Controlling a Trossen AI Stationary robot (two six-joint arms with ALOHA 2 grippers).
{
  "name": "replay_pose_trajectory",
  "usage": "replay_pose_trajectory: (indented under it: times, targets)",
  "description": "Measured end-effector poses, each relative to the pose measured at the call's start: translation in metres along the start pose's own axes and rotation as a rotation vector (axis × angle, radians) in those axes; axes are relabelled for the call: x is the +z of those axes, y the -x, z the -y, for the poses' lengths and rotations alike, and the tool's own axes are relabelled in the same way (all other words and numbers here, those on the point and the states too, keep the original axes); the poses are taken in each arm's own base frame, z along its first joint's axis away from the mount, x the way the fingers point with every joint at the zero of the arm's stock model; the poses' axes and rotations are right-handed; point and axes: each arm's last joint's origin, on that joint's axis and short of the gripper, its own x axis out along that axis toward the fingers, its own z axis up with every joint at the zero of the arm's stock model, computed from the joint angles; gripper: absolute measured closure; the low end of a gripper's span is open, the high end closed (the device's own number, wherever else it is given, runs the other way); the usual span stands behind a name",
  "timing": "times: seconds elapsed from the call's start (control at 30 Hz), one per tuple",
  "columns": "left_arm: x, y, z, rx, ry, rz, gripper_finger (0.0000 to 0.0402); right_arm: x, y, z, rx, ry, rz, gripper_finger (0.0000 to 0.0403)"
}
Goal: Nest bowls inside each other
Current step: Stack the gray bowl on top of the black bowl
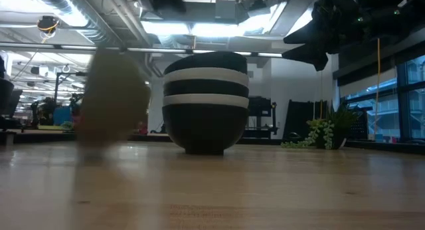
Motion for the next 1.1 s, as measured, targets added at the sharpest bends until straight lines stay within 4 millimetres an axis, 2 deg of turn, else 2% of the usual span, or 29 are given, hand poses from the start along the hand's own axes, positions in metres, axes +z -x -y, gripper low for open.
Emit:
replay_pose_trajectory:
  times: [0.17,0.47,0.63,1.1]
  targets:
    - [-0.011,-0.024,-0.001,0.056,0.011,-0.184,0.0401,0.0,0.0,0.0,-0.001,-0.002,-0.004,0.0155]
    - [-0.027,-0.047,0.001,0.047,0.047,-0.284,0.0401,-0.001,0.0,0.0,-0.001,0.002,-0.006,0.0155]
    - [-0.033,-0.05,0.001,0.054,0.068,-0.305,0.0401,-0.001,0.0,0.0,-0.001,0.013,-0.007,0.0155]
    - [-0.033,-0.05,0.001,0.053,0.087,-0.303,0.0402,-0.001,0.0,0.0,-0.001,0.026,-0.007,0.0155]
